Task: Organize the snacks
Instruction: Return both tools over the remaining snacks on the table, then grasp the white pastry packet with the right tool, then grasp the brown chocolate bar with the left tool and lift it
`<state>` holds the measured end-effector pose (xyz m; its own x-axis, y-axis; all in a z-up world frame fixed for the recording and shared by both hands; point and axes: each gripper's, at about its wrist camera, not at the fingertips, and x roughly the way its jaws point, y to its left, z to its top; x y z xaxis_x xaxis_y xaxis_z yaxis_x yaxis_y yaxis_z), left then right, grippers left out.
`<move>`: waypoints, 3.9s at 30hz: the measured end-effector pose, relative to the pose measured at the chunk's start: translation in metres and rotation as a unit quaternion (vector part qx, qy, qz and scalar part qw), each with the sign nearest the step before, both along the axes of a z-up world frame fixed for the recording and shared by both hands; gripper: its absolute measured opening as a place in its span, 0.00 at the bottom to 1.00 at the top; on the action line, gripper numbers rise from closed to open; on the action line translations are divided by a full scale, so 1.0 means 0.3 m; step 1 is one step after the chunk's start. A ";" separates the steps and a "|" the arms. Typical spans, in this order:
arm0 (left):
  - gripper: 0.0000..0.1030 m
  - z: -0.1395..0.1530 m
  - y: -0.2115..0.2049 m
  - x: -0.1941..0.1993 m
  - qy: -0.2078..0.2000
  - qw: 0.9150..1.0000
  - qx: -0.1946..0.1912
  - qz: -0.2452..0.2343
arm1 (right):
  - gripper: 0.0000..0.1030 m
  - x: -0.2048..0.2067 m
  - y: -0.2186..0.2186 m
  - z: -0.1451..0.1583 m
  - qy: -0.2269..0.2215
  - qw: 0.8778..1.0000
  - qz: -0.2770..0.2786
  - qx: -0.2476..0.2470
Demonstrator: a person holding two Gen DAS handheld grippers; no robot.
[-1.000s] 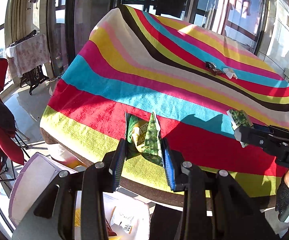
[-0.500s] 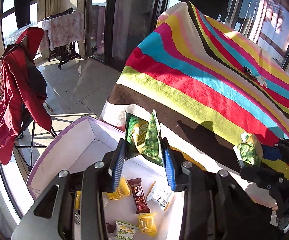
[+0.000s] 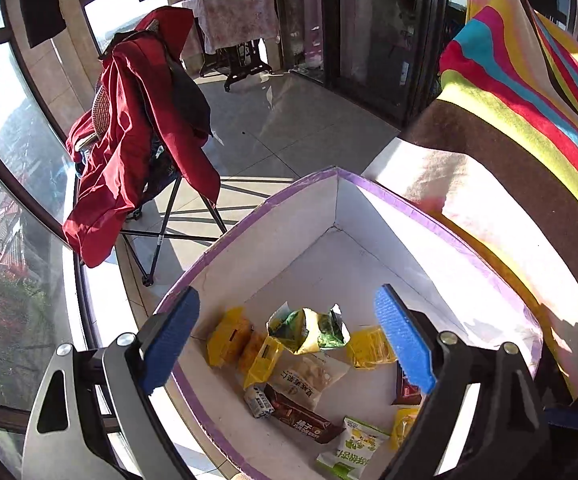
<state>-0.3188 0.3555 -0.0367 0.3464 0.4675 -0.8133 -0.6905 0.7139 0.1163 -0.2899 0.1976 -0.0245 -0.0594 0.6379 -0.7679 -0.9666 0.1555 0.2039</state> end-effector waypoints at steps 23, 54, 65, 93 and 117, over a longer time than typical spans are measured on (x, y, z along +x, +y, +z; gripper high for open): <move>0.98 0.271 -0.871 0.845 -0.118 0.907 -0.100 -0.392 | 0.81 0.667 -0.995 0.164 -0.059 0.885 -0.458 0.051; 0.98 0.166 -1.004 1.403 -0.136 0.877 -0.215 -0.409 | 0.84 1.802 -0.961 0.029 -0.081 0.798 -0.587 -0.112; 0.98 0.166 -1.002 1.402 -0.136 0.877 -0.215 -0.408 | 0.42 1.343 -1.100 0.168 -0.073 0.837 -0.542 -0.013; 0.97 0.152 -1.253 1.774 -0.014 0.866 -0.090 -0.491 | 0.43 1.169 -1.289 0.044 0.034 0.804 -0.589 0.072; 0.24 0.190 -1.391 1.492 -0.059 0.815 -0.019 -0.576 | 0.44 1.180 -1.288 0.038 0.036 0.807 -0.584 0.074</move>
